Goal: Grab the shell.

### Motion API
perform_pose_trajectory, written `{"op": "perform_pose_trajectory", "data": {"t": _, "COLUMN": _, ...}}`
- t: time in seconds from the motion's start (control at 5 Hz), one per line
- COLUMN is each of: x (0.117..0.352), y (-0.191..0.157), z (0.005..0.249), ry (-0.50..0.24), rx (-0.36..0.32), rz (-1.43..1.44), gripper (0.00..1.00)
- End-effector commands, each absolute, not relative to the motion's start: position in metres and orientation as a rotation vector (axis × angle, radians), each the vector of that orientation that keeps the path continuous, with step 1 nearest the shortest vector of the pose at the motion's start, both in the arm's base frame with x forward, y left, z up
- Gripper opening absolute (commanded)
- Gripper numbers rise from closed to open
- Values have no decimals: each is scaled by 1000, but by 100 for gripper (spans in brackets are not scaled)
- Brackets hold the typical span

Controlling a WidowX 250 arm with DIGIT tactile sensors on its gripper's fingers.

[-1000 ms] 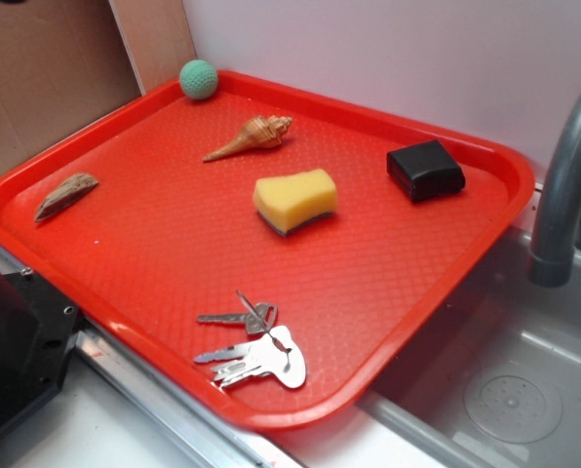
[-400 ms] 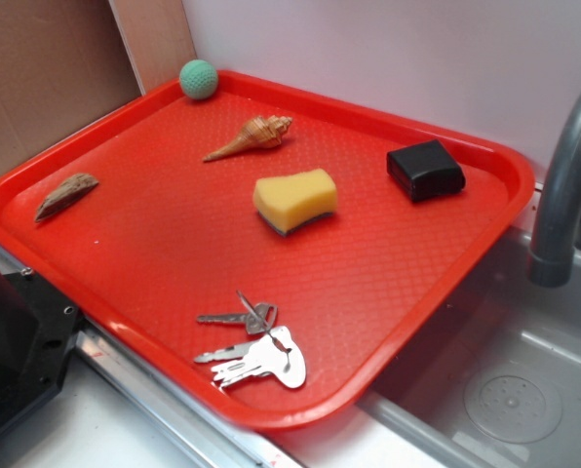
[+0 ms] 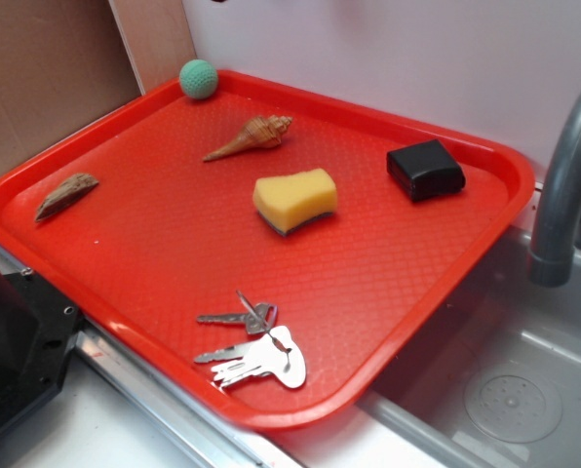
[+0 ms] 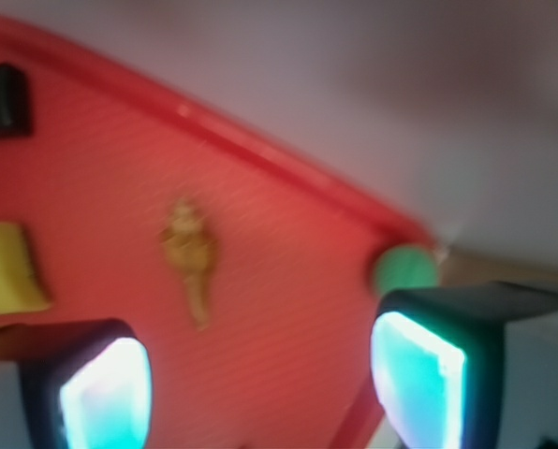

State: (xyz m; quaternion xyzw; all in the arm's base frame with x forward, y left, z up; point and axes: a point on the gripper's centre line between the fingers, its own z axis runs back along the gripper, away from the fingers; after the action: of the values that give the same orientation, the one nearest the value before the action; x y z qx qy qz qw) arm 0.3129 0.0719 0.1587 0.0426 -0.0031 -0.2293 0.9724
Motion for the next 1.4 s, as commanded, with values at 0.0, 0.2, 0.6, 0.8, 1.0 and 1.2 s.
{"op": "perform_pose_trajectory", "data": {"t": 0.0, "x": 295, "y": 53, "z": 122, "ry": 23, "rx": 103, "rz": -415, "gripper": 100}}
{"op": "perform_pose_trajectory", "data": {"t": 0.2, "x": 292, "y": 39, "z": 115, "ry": 26, "rx": 87, "rz": -380, "gripper": 100}}
{"op": "perform_pose_trajectory", "data": {"t": 0.6, "x": 323, "y": 35, "z": 91, "ry": 36, "rx": 71, "rz": -337, "gripper": 100}}
{"op": "perform_pose_trajectory", "data": {"t": 0.8, "x": 330, "y": 41, "z": 70, "ry": 62, "rx": 75, "rz": -333, "gripper": 100}}
{"op": "perform_pose_trajectory", "data": {"t": 1.0, "x": 332, "y": 32, "z": 53, "ry": 99, "rx": 76, "rz": -351, "gripper": 100}}
{"op": "perform_pose_trajectory", "data": {"t": 1.2, "x": 324, "y": 20, "z": 52, "ry": 113, "rx": 44, "rz": -354, "gripper": 100}}
